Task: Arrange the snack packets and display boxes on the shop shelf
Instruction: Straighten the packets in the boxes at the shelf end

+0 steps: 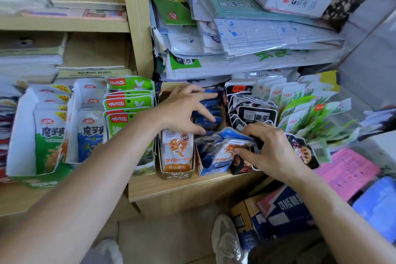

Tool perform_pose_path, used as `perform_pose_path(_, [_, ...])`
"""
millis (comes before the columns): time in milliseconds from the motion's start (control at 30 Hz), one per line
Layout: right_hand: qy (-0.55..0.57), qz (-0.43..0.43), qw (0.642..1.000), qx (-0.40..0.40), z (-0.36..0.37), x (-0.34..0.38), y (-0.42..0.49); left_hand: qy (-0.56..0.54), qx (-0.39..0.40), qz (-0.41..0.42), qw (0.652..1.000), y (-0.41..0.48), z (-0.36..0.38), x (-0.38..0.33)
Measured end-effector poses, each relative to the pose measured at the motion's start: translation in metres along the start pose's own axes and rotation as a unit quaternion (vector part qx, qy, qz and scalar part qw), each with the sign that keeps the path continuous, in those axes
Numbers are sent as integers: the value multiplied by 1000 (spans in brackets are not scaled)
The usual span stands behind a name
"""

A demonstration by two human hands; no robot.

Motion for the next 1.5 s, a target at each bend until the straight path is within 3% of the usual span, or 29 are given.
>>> perform_pose_path(200, [0,13,1000,7,-2,1,0,13,26,-4,1000,-2,-2,1])
perform_pose_path(433, [-18,18,1000,-5,-1,2,2,-28,-63,24,997,1,4,9])
perform_pose_path(767, [-18,13,998,-50,8,7,11,-114,-149,-6,982,-3,3,16])
perform_pose_path(967, [12,-32,992,-118,14,0,19,-114,-154,3,982,-6,4,17])
perform_pose_path(1100, [4,0,993,-119,15,-8,28,-111,-154,-1,982,-5,3,18])
perform_pose_path(1300, [-27,45,991,-120,16,-10,39,-199,-34,-47,978,-6,-7,9])
perform_pose_path(1400, [-39,49,991,-116,17,-11,43,-105,-48,-12,993,-12,-2,7])
perform_pose_path(1500, [-80,33,990,-111,19,-10,44,-90,-80,-26,992,-14,2,10])
Point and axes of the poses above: each hand's wrist, its own y-axis towards the middle knuckle, its own z-axis out of the palm, x = y × z, the point moved 1 cm from there along y, towards the middle knuckle, and after that the axes turned 7 degrees about -z, right-handed, at the moved point
